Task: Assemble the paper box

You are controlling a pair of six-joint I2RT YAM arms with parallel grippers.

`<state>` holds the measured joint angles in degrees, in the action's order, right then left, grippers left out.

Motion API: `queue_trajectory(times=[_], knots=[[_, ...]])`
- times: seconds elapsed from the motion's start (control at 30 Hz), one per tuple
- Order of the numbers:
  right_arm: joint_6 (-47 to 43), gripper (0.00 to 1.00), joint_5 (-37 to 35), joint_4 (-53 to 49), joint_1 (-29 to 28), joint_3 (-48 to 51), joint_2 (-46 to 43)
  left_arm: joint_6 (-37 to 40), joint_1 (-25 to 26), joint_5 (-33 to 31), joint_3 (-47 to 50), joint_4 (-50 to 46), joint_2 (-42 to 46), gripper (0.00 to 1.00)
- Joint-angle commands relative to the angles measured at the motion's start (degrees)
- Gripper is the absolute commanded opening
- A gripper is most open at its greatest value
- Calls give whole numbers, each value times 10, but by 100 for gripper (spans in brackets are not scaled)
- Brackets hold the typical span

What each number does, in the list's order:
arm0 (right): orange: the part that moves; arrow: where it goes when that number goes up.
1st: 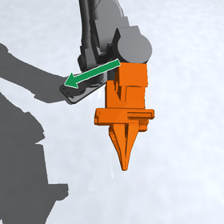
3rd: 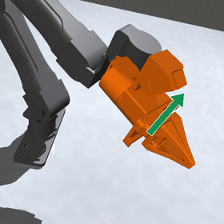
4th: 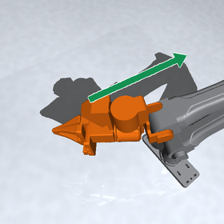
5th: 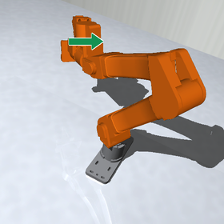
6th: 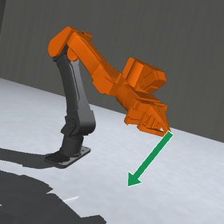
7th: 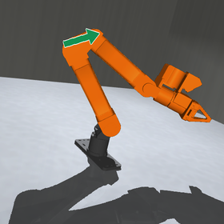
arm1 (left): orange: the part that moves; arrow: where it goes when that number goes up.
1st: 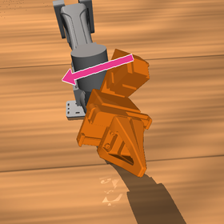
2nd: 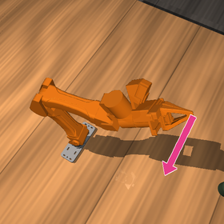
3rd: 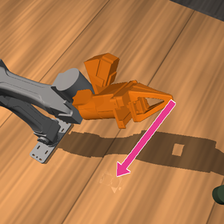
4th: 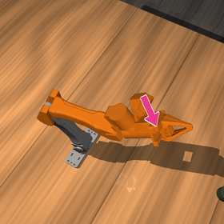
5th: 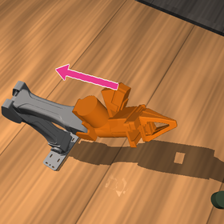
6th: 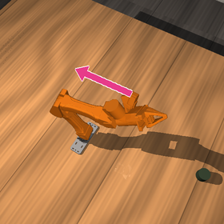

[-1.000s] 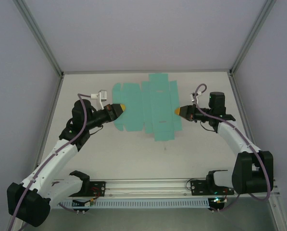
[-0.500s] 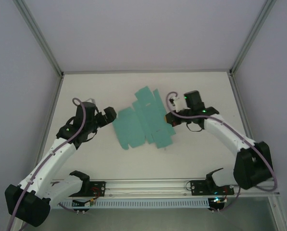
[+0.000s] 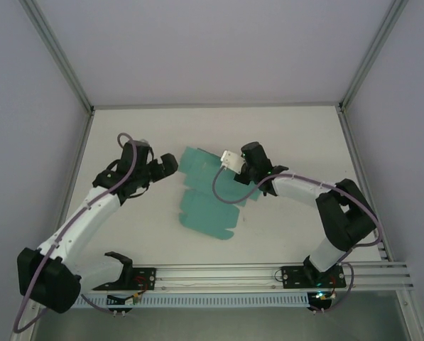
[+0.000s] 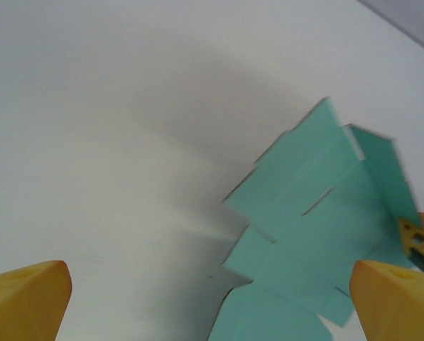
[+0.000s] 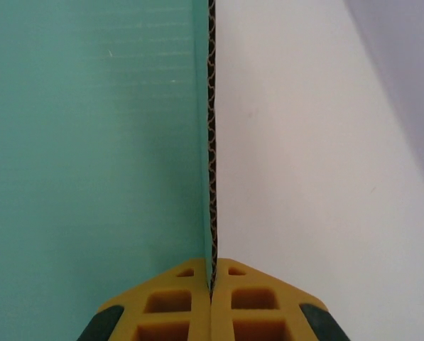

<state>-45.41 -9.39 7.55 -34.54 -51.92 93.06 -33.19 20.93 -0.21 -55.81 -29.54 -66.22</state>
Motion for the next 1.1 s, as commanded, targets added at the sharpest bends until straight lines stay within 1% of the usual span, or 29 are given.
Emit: queue_trajectory(times=[0.0, 0.07, 0.1, 0.2, 0.33, 0.37, 0.47, 0.53, 0.57, 0.6, 0.67, 0.73, 1.0, 1.07], knots=[[-148, 0, -34, 194, -20, 28, 16, -6, -1, 67, -45, 32, -42, 100], [-170, 0, -60, 258, -31, 41, 38, -20, -1, 94, -75, 32, -78, 100], [-173, 0, -64, 267, -34, 42, 45, -28, -2, 118, -92, 38, -99, 100], [-152, 0, -43, 258, -39, 41, 47, -34, -1, 173, -130, 66, -148, 100], [-139, 0, -37, 231, -43, 39, 35, -26, -1, 201, -189, 66, -215, 100], [-138, 0, -39, 221, -44, 36, 33, -28, 0, 211, -199, 70, -231, 99], [-136, 0, -47, 201, -45, 31, 32, -49, 2, 269, -209, 106, -276, 92], [-134, 0, -56, 199, -47, 31, 34, -70, 5, 311, -203, 140, -300, 85], [-130, 0, -58, 198, -48, 30, 34, -77, 6, 321, -203, 153, -311, 82], [-124, 0, -58, 196, -47, 29, 33, -78, 7, 324, -203, 150, -317, 79], [-117, 0, -58, 190, -48, 26, 31, -76, 9, 308, -197, 140, -320, 75], [-112, 0, -59, 184, -48, 22, 31, -73, 10, 293, -189, 123, -316, 74], [-104, 0, -69, 179, -49, 10, 38, -74, 21, 278, -172, 103, -304, 70], [-106, 0, -73, 180, -48, 10, 37, -76, 26, 257, -171, 92, -302, 68]])
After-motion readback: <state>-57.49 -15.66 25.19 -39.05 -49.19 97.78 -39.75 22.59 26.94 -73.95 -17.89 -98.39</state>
